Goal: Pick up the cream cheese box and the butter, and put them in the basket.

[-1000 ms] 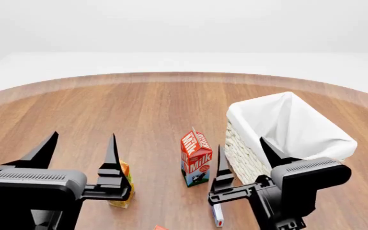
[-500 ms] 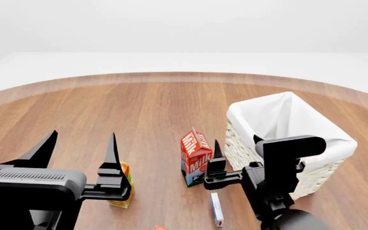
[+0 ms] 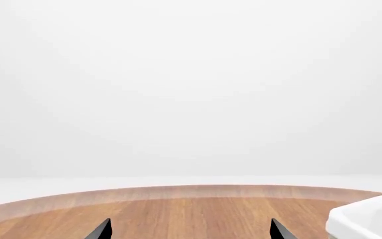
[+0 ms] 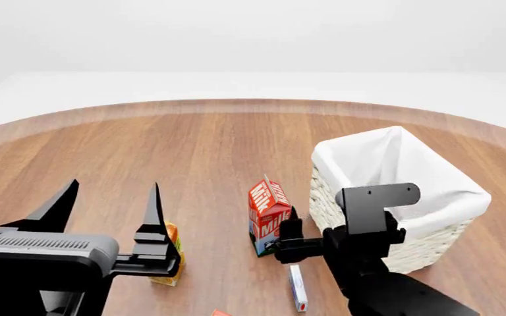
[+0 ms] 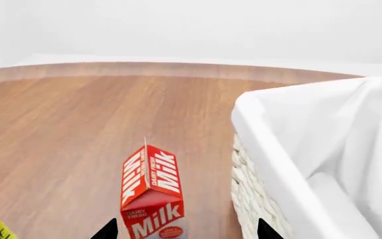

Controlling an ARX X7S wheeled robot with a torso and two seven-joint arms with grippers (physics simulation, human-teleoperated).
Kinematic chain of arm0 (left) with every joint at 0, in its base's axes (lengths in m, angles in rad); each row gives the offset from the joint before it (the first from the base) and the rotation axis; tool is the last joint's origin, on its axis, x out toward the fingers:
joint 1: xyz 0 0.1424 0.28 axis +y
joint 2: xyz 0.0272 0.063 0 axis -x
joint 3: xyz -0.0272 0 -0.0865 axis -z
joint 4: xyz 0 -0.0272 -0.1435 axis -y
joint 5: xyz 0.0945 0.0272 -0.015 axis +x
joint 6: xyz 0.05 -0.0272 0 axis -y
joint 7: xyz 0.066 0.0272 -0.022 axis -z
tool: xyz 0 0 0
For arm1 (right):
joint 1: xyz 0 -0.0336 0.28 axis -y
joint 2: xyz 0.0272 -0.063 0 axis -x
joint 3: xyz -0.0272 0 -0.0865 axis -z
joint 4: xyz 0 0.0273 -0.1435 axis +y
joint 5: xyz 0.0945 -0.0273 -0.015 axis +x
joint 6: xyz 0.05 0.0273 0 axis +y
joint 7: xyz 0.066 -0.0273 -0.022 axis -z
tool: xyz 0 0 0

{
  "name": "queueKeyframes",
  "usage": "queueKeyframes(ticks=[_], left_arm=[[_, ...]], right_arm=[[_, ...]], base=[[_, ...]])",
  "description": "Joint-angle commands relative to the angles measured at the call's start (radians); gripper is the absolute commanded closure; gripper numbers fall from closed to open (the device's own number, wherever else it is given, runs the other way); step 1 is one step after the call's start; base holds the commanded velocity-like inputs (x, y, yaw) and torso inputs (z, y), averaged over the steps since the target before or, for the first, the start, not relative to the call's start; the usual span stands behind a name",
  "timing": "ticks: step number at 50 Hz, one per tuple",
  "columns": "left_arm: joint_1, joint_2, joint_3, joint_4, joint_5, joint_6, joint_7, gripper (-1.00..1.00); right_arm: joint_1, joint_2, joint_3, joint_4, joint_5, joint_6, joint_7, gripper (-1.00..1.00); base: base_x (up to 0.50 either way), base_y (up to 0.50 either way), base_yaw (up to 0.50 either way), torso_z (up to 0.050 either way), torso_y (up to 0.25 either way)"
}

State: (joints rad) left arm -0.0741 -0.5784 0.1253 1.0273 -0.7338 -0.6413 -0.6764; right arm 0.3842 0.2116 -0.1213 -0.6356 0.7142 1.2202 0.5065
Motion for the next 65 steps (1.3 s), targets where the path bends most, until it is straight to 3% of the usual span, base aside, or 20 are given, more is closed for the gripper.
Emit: queueKeyframes(ticks=[1,9,41,54,56,65], left_arm=[[-0.005,-0.022,0.014,0.003,-0.017,0.013,-0.026,-1.00],[-0.008,-0.036,0.026,-0.003,-0.021,0.029,-0.037,-1.00],[0.008,-0.056,0.078,-0.031,0.018,0.092,-0.036,-1.00],[-0.023,-0.077,0.077,-0.008,-0.034,0.068,-0.078,-1.00],[0.049,-0.064,0.109,-0.058,0.073,0.162,-0.019,-1.00],[0.049,-0.074,0.097,-0.053,0.055,0.167,-0.026,-1.00]], right_arm=[[0.022,-0.020,0.010,0.035,0.048,0.101,0.038,-1.00],[0.025,-0.033,0.024,0.065,0.088,0.150,0.042,-1.00],[-0.044,-0.016,-0.021,0.168,0.074,0.072,0.025,-1.00],[-0.055,-0.003,-0.044,0.208,0.071,0.048,0.007,-1.00],[-0.055,-0.004,-0.043,0.207,0.076,0.055,0.011,-1.00],[-0.052,-0.009,-0.059,0.258,0.071,0.033,-0.003,-1.00]], base=[[0.00,0.00,0.00,0.000,0.000],[0.00,0.00,0.00,0.000,0.000],[0.00,0.00,0.00,0.000,0.000],[0.00,0.00,0.00,0.000,0.000],[0.00,0.00,0.00,0.000,0.000],[0.00,0.00,0.00,0.000,0.000]])
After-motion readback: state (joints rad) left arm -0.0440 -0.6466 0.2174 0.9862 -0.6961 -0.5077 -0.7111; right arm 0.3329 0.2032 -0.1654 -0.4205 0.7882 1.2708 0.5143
